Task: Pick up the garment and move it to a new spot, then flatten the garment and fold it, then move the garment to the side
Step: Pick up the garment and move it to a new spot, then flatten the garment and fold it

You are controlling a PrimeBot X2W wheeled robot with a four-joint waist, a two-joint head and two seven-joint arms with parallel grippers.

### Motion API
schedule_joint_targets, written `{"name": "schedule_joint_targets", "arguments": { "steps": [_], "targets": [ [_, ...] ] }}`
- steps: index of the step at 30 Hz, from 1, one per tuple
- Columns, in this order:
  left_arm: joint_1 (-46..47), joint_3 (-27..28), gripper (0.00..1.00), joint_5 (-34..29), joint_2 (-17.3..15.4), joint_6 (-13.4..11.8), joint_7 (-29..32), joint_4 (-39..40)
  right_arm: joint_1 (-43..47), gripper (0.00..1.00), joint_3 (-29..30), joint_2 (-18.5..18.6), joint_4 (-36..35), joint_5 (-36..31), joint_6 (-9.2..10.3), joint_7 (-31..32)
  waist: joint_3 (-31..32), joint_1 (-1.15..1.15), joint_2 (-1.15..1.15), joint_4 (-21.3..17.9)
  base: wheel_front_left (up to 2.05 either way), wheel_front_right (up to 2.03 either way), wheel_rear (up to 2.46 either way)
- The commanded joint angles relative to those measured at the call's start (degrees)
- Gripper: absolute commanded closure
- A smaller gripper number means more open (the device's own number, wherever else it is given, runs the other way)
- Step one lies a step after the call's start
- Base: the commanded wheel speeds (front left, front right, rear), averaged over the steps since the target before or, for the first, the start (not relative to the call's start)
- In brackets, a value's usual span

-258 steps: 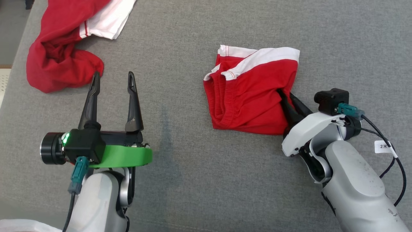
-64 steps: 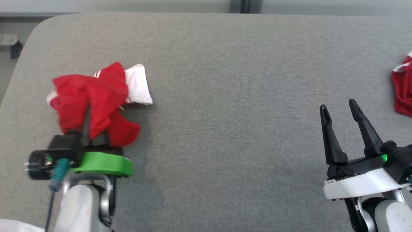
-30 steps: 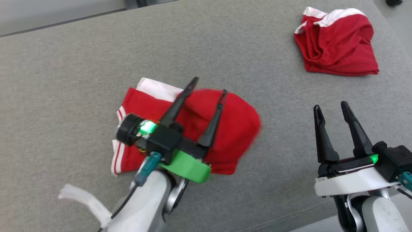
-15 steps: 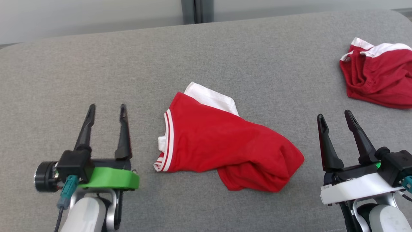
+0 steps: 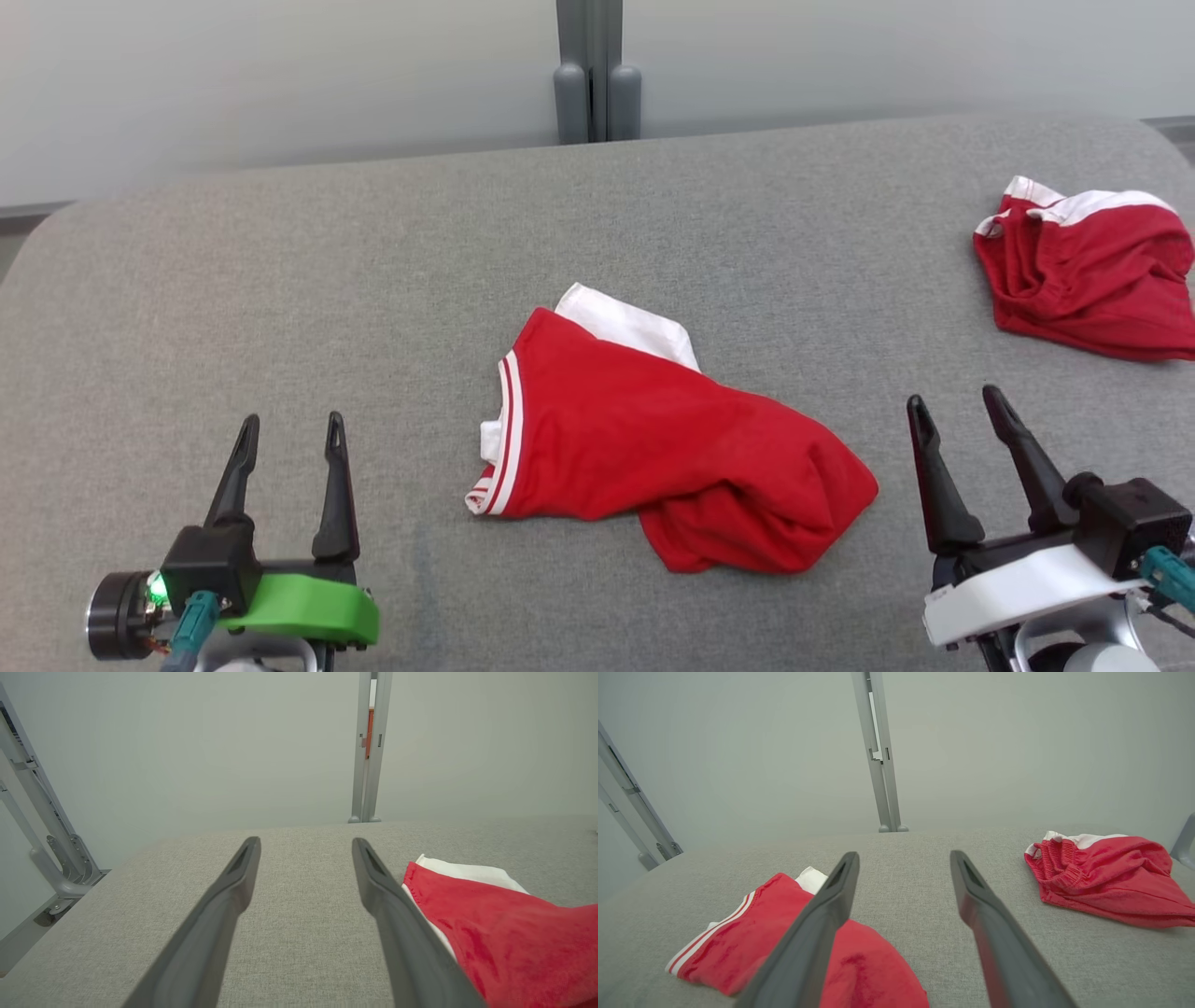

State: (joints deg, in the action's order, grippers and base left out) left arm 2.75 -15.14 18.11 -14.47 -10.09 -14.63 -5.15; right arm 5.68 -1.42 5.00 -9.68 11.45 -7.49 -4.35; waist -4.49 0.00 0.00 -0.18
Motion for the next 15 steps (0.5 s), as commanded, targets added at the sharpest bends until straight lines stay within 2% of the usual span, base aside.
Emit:
{"name": "schedule_joint_targets", "arguments": {
  "steps": [1,15],
  "targets": [
    [-1.3,0.1,0.00,0.5,-0.5,-0.2,0.0,-0.3,1.1,0.00,-0.1,-0.1,0.0,-0.3,-0.01,0.2,1.3,0.00,0.00,-0.5,0.00,0.00,0.00],
    [-3.2,-0.3,0.00,1.3,-1.0,-0.4,0.6,-0.5,2.0,0.00,-0.5,-0.2,-0.7,0.1,-0.01,1.2,2.7,0.00,0.00,-0.5,0.00,0.00,0.00]
  ]
}}
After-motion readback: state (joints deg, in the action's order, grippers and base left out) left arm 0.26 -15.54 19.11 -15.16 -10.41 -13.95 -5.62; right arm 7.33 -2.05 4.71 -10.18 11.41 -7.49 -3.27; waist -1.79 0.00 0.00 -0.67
